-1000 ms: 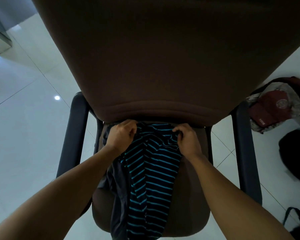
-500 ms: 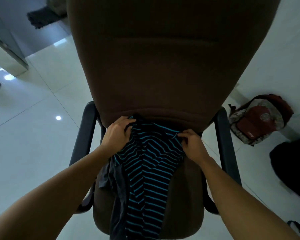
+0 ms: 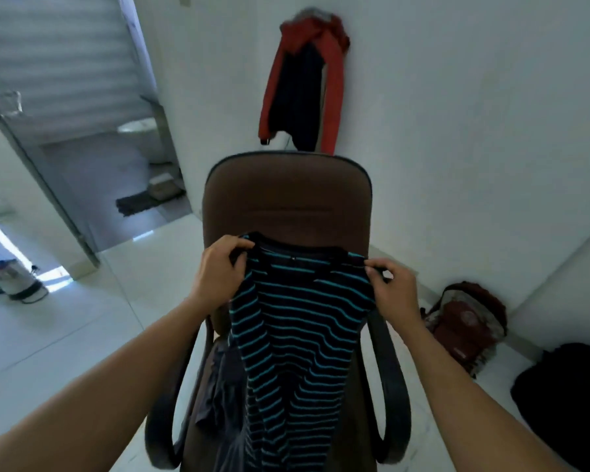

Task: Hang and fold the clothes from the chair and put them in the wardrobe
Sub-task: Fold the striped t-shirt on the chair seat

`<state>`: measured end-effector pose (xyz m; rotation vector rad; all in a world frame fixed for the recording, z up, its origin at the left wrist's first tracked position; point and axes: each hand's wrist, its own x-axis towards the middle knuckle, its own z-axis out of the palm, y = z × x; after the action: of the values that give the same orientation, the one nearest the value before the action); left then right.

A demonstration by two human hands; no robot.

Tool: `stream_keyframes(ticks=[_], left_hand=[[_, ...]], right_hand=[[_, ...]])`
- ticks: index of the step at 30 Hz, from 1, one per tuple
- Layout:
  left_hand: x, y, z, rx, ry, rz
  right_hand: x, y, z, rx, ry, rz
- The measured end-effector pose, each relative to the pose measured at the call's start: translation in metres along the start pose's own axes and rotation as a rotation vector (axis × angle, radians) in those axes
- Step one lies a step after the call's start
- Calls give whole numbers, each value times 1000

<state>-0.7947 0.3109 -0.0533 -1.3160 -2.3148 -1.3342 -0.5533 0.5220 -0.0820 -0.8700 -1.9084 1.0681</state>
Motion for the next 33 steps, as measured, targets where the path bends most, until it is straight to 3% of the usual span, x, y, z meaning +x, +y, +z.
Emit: stream_keyframes(ticks=[3,9,11,14,17,24,33], left_hand=[[6,68,-45,-60,50,64],[35,194,-136,-61,11,231],[45,231,-166,-48,25,295],[61,281,-214,-49,19,361],[72,321,-260,-43,28,442],[82,368,-333,-124,3,520],[79,369,-372,-210,-61,513]], right_hand=[[-7,-63,-56,-37,-47,-136],[-18,-203,-166,-374,-326,-287],[-25,-247,-198,-433,-281,-354],[-34,-308,-239,-306,-161,-422],[-40,-360,-271,-177,-153,-449],[-67,-453,-310,-138,-122,-550],[-95,-487,-297,-80,-119,-540]])
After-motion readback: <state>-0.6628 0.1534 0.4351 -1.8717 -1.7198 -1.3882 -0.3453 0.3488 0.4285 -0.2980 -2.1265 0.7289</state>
